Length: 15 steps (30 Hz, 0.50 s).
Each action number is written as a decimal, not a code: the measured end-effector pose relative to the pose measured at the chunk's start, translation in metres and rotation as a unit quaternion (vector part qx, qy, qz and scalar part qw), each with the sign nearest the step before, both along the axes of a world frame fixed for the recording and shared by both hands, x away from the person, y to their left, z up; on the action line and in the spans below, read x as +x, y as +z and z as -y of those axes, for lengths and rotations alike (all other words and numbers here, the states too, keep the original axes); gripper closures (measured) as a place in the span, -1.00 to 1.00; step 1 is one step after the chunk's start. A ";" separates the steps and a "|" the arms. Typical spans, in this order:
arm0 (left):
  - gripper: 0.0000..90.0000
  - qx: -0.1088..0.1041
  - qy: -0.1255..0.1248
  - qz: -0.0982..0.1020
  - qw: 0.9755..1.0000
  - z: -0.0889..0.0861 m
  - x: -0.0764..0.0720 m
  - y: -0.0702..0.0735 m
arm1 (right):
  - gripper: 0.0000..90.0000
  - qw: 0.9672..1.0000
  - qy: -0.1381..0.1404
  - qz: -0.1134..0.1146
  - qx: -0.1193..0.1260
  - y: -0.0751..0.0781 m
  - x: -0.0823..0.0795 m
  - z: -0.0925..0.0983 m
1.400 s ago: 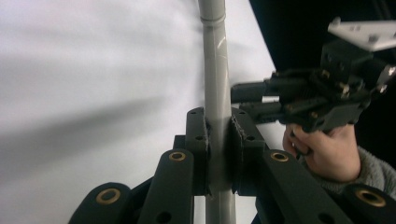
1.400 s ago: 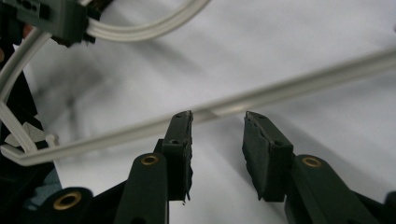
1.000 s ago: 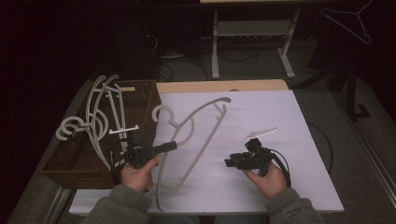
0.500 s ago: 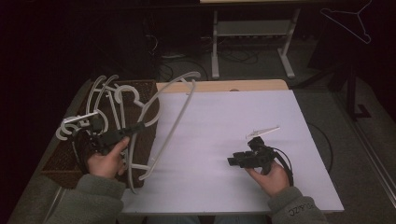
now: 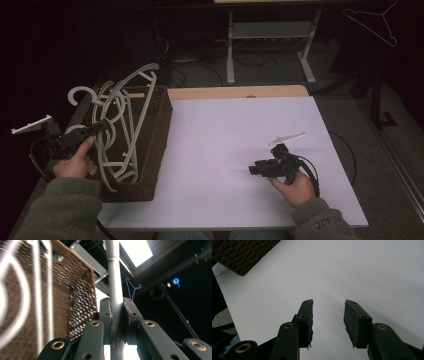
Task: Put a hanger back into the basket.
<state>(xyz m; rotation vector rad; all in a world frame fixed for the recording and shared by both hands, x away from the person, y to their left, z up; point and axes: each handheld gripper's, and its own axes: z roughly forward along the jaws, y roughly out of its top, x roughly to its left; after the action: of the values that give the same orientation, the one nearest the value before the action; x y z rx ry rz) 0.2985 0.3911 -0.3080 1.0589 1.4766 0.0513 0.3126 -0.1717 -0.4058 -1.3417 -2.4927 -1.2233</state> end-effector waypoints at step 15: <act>0.77 -0.006 0.122 -0.024 0.992 -0.044 0.013 -0.020 | 0.28 1.000 -0.005 0.003 -0.001 0.001 0.000 0.007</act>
<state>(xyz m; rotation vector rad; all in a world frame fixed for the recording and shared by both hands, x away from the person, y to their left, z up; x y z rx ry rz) 0.3116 0.4348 -0.3276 0.8698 1.6429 0.1916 0.3131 -0.1792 -0.4051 -1.3541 -2.4953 -1.2284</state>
